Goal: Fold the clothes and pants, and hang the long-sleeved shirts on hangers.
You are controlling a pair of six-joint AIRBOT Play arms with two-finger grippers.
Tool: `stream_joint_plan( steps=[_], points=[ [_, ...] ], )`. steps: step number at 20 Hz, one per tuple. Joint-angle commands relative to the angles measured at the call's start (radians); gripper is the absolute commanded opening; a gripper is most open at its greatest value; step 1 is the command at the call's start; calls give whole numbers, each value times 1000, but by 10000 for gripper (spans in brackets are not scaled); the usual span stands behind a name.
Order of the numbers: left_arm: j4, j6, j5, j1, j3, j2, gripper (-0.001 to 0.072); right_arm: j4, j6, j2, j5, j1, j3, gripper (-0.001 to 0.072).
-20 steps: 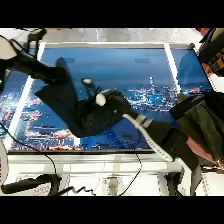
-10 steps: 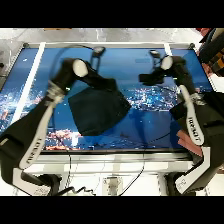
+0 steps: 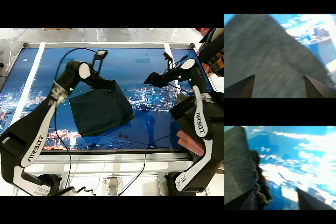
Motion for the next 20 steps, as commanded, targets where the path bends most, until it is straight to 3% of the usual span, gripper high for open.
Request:
stream_joint_plan(
  steps=[1, 6, 8, 10, 13, 15, 17, 18, 19, 20],
  points=[
    [23, -3, -92, 66, 1, 31, 698, 97, -38, -99, 14, 97, -5, 714],
    [26, -3, -169, 109, 1, 34, 698, 11, -41, -150, -54, 269, -4, 713],
    [26, -2, -176, 109, 1, 37, 697, -249, 118, -152, -120, 320, -4, 713],
    [26, 15, -177, 108, 1, 49, 697, -341, 163, -160, -109, 338, -4, 711],
    [31, 51, -178, 113, 1, 71, 697, -135, 150, -186, -52, 338, -4, 703],
    [49, 60, -185, 116, 1, 78, 697, 114, 66, -203, 15, 342, -5, 680],
    [61, 66, -188, 117, 1, 84, 697, 295, 0, -209, 44, 365, -4, 546],
    [60, 69, -187, 117, 1, 88, 697, 313, -21, -209, 1, 387, -4, 425],
    [60, 69, -187, 117, 1, 95, 697, 309, -19, -207, -58, 410, -4, 129],
    [61, 69, -187, 117, 1, 108, 697, 319, -10, -200, -101, 426, -4, 32]
  ],
)
